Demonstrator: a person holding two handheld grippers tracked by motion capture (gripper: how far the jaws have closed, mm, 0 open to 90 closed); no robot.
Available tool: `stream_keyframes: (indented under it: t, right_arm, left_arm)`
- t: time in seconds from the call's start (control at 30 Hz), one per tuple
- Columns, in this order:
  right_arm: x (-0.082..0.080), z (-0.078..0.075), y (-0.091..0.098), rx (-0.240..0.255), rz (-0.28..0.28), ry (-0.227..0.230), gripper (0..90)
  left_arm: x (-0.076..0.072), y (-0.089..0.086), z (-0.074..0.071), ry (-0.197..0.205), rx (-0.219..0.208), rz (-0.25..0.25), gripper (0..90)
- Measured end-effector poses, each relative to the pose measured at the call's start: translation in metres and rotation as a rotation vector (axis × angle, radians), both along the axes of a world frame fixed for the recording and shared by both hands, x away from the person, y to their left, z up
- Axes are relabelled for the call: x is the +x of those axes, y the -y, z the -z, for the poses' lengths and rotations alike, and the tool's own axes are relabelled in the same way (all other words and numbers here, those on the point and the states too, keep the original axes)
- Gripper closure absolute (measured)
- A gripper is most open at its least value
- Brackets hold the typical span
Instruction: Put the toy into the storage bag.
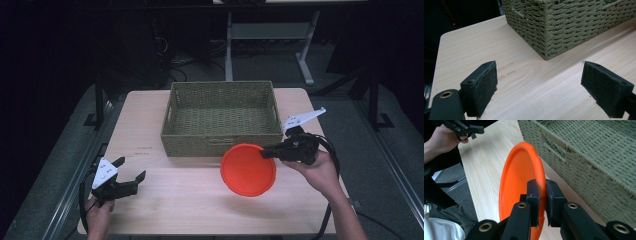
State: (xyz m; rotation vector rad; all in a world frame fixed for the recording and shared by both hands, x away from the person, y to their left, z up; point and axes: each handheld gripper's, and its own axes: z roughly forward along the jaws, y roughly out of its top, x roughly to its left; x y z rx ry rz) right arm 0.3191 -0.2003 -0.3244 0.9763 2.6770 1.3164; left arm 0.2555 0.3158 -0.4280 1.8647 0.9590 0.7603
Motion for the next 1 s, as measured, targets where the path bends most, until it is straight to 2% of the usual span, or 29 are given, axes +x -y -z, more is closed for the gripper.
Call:
stream_keyframes:
  t: [0.33, 0.83, 1.0]
  right_arm:
    - [0.012, -0.024, 0.001, 0.017, 0.025, 0.018, 81.9]
    - [0.024, -0.045, -0.006, 0.008, 0.035, 0.034, 81.9]
    - [0.029, -0.055, -0.007, 0.022, 0.045, 0.047, 81.9]
  left_arm:
    - [0.000, 0.001, 0.001, 0.001, -0.001, 0.001, 13.0]
    - [0.000, 0.003, 0.001, 0.000, -0.005, 0.006, 13.0]
    - [0.001, 0.003, 0.001, 0.000, -0.006, 0.007, 13.0]
